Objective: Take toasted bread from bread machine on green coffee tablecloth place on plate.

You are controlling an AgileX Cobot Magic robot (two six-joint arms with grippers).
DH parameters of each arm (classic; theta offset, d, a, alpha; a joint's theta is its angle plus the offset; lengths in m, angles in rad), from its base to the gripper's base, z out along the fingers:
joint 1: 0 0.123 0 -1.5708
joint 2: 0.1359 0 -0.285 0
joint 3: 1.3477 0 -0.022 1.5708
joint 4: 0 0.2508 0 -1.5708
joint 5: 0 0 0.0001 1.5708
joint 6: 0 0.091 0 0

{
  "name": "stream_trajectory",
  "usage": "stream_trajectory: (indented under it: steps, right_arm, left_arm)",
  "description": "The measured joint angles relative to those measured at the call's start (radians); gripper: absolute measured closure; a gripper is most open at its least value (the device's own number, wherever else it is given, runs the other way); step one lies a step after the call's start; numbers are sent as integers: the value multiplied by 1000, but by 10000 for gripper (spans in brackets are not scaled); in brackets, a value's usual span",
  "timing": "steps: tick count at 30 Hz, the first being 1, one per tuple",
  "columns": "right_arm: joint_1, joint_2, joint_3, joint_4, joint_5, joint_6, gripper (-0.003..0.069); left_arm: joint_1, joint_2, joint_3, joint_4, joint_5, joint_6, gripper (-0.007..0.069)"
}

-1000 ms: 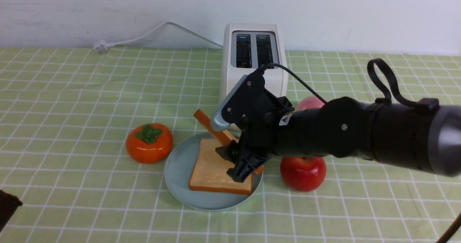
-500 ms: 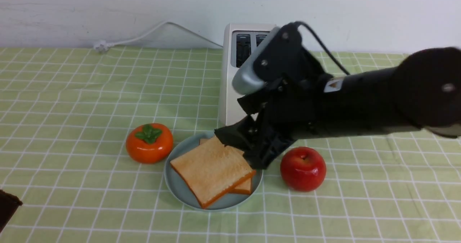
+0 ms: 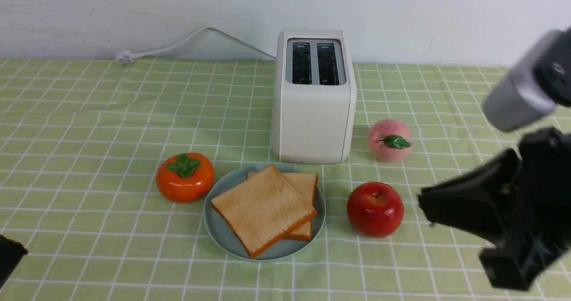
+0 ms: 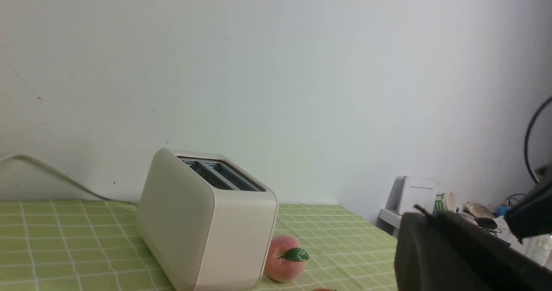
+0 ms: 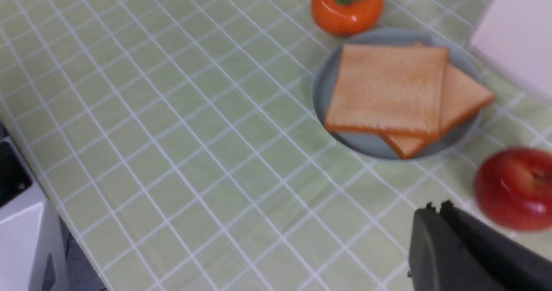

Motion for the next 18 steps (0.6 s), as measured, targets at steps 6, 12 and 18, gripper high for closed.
stream_trajectory:
  steps: [6,12,18]
  right_arm:
    - [0,-168,140,-72,-7,121,654]
    - [0,-282,201,-75,11,127,645]
    - [0,-305,216,-75,58,127,643]
  left_arm:
    - [0,0,0,0,0,0,590]
    - [0,0,0,0,0,0,585]
    - [0,0,0,0,0,0,585]
